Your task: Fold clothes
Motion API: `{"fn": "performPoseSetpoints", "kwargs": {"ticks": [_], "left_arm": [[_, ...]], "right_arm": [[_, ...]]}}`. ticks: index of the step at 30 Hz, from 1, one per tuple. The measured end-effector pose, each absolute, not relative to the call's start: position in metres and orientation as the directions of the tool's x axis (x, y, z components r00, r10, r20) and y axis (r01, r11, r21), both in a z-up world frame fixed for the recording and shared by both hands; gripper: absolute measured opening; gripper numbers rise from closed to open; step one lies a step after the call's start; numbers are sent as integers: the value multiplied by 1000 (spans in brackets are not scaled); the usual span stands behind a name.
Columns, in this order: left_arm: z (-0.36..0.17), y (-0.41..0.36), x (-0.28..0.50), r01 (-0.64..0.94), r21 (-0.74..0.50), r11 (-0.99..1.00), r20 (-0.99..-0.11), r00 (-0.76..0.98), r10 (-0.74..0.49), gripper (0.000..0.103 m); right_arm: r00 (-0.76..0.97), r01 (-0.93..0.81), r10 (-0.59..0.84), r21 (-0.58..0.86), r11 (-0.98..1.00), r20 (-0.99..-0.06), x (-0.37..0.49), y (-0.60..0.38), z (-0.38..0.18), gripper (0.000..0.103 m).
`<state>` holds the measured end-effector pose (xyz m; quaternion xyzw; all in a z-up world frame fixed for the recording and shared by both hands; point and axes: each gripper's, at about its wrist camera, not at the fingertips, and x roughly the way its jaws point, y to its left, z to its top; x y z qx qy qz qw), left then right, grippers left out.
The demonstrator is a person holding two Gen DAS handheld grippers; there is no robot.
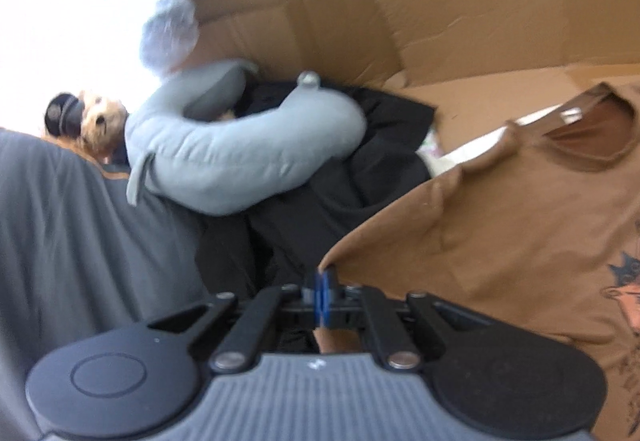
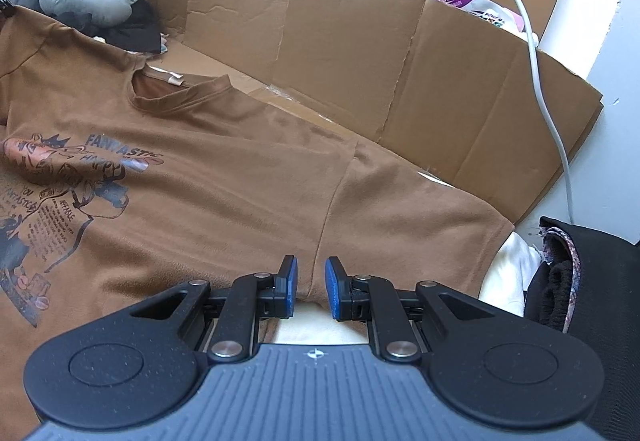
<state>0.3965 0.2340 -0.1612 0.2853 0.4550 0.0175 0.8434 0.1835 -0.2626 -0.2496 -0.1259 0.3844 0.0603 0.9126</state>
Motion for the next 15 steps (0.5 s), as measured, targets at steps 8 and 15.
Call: {"fn": "performPoseSetpoints", "kwargs": {"ticks": [8, 15], "left_arm": [[-193, 260, 438, 161, 502, 849, -775, 518, 360, 2], [-209, 261, 442, 127, 490, 862, -779, 509, 368, 10]], "right_arm": [[685, -213, 9, -188, 959, -729, 183, -260, -258, 21], [678, -229, 15, -191, 954, -735, 180, -257, -262, 21]]}}
